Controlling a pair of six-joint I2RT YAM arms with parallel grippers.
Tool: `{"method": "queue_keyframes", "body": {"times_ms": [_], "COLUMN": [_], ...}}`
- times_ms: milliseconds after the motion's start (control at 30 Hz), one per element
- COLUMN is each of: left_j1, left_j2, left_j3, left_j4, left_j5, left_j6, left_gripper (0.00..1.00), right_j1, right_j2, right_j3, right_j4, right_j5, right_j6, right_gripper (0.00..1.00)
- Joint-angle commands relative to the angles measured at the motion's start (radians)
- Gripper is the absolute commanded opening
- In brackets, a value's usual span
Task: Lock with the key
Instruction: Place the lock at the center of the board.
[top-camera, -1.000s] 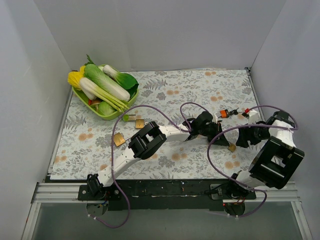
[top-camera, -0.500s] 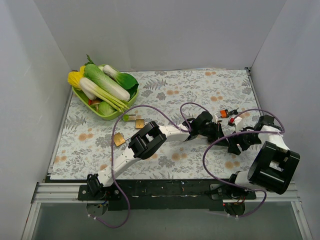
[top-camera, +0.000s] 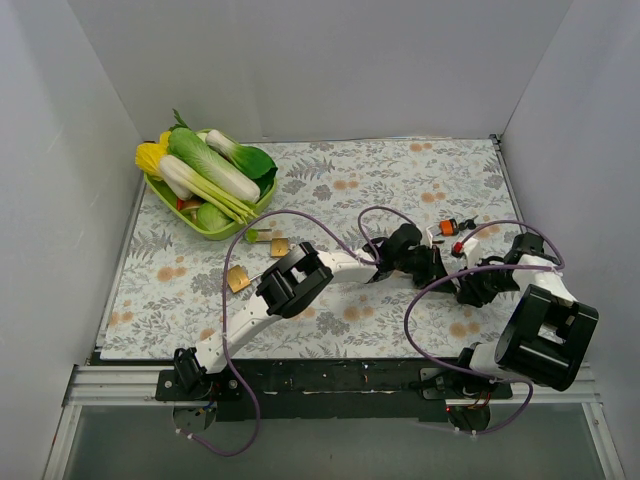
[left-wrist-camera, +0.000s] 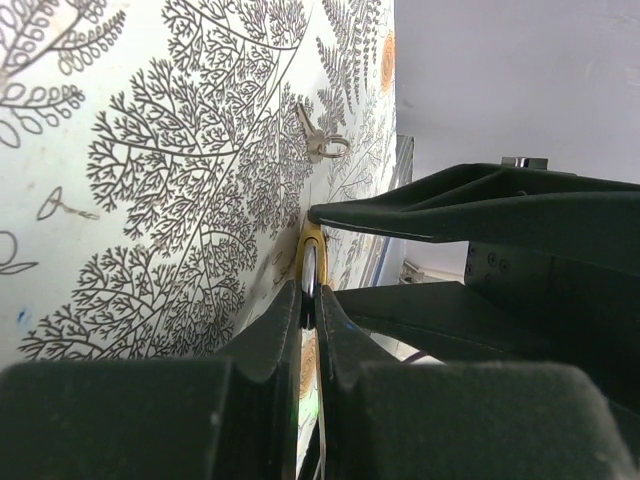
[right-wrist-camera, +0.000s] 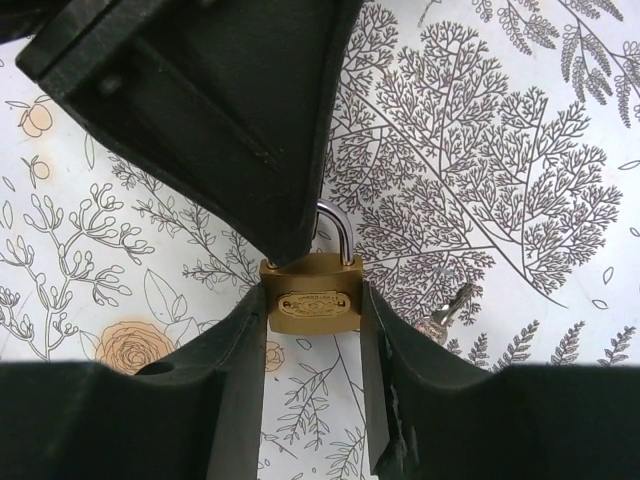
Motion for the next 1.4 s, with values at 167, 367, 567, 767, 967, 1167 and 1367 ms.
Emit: {"method": "queue_keyframes", "body": {"times_ms": [167, 367, 567, 767, 967, 1167, 1367], "left_j1": [0.027, 0.066, 0.079, 0.098, 0.121, 0.148, 0.297], "left_j2": [-0.097, -0.186, -0.321, -0.48, -0.641, -0.821, -1.02], "left_j3": [-0.08, -0.184, -0.295, -0.418, -0.523, -0.632, -0.702], "left_j4": [0.005, -0.013, -0.123, -0.203, -0.29, -0.385, -0.56], "left_j5": [-0.063, -0.145, -0.245, -0.311, -0.318, -0.321, -0.249], "left_j6": [0.004, 0.02, 0.079, 0.113, 0.198, 0.317, 0.539], "left_gripper": [0.6, 0.76, 0.8, 0.83, 0.86, 0.93, 0.98], "right_j1": [0.004, 0.003, 0.006, 0.015, 0.047, 0.07, 0.078], "right_j2": [0.021, 0.031, 0.071, 0.045, 0.047, 0.033, 0.016], "right_j3": [0.039, 0.064, 0.09, 0.079, 0.09, 0.105, 0.156], "right_j4": [-0.017, -0.007, 0.016, 0.058, 0.058, 0.043, 0.0], "right_j5": [0.005, 0.019, 0.12, 0.16, 0.18, 0.163, 0.152], "right_j6": [0.125, 0.269, 0.513, 0.632, 0.668, 0.672, 0.668], "right_gripper": [0.01, 0.01, 0.01, 0.01, 0.16, 0.5, 0.74]}}
